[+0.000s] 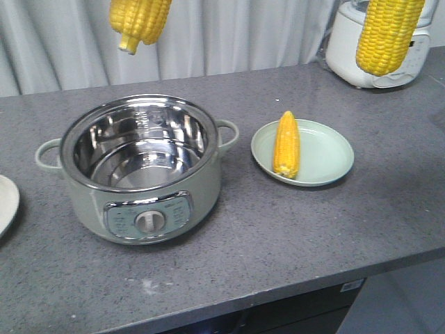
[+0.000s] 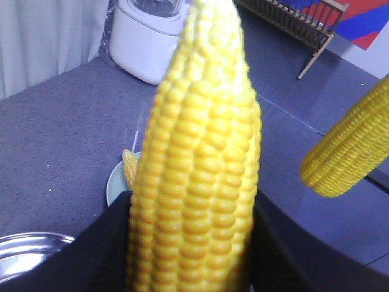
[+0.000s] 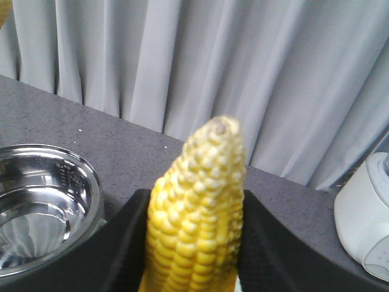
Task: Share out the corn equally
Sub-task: 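Turn the base away from the pot toward the counter with two plates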
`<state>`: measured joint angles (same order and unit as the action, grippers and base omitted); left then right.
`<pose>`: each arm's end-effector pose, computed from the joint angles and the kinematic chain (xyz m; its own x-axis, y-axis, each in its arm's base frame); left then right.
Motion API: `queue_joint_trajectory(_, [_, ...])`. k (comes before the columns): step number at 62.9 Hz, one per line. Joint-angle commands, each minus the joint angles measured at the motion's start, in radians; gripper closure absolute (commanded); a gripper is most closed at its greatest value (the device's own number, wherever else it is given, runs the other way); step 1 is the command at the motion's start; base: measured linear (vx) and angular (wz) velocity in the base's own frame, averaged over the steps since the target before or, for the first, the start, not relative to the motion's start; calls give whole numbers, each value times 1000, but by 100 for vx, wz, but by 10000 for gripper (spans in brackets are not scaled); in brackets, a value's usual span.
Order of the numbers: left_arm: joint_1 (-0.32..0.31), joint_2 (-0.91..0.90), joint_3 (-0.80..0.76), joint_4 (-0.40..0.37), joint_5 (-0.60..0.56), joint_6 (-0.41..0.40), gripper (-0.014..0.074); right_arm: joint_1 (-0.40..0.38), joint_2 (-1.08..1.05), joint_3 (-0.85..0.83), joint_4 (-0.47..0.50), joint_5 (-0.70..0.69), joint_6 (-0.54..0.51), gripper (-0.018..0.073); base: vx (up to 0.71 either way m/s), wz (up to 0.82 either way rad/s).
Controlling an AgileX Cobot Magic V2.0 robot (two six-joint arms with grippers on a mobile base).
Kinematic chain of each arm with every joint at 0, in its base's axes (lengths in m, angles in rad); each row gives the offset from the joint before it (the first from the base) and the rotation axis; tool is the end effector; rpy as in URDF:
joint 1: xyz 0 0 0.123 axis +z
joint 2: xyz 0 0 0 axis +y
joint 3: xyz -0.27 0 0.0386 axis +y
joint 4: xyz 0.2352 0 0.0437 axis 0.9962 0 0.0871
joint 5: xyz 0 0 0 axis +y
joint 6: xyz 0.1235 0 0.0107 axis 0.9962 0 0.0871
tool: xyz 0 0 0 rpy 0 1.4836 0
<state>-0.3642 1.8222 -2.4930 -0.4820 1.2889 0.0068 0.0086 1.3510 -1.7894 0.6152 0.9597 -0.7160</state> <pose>0.3159 -0.1795 0.5024 -0.5352 0.0725 -0.8416 0.6171 0.7140 -0.3309 0.2758 0.0610 0.4982 -0.1646 -0.2876 -0.9435 -0.5363 0.8289 -0.1591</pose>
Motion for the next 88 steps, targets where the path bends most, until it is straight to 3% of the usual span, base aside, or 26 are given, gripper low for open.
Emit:
queue_joint_trajectory(1, [-3,-46,-23,-36,-36,-7,603,-5,-19,-26,27,-65,-3,566,1,-23])
queue_joint_trajectory(88, [-3,-46,-23,-36,-36,-7,603,-5,-19,-26,27,-65,-3,566,-1,-26])
